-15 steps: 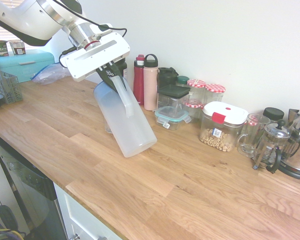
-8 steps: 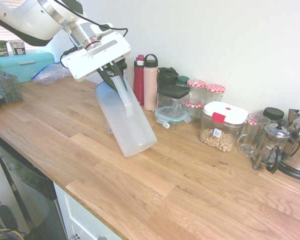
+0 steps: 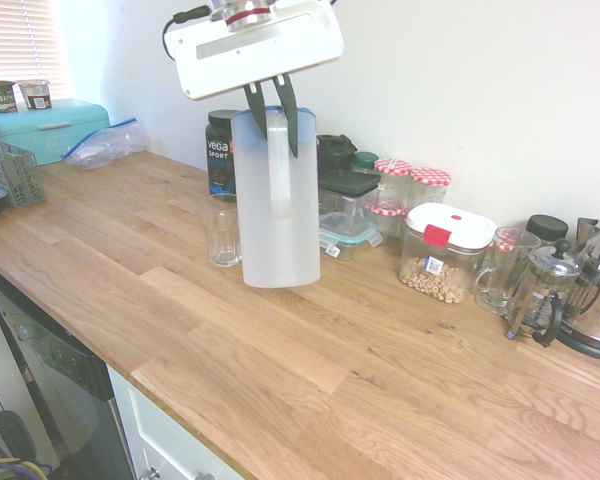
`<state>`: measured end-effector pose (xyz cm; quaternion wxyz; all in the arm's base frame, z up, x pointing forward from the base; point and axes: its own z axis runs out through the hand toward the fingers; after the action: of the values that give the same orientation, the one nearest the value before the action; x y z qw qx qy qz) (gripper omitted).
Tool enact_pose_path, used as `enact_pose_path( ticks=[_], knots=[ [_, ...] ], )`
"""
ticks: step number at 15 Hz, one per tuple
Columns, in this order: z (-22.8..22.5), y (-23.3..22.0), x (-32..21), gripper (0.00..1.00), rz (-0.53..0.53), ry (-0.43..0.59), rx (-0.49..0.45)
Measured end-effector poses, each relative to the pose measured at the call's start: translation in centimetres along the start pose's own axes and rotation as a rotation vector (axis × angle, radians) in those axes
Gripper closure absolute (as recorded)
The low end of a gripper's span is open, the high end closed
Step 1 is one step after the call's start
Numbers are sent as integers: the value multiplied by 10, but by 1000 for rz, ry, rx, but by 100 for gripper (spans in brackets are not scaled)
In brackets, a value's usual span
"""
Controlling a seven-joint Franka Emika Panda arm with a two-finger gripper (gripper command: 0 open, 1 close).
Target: Pour me some water
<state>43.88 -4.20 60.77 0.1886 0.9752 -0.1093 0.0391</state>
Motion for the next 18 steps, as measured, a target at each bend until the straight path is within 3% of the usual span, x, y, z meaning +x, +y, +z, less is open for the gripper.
enact_pose_path(
  ticks=[8, 18],
  knots=[
    [106, 113, -8, 100, 430, 11, 143],
    [139, 89, -11, 100, 844, 278, 235]
  ],
)
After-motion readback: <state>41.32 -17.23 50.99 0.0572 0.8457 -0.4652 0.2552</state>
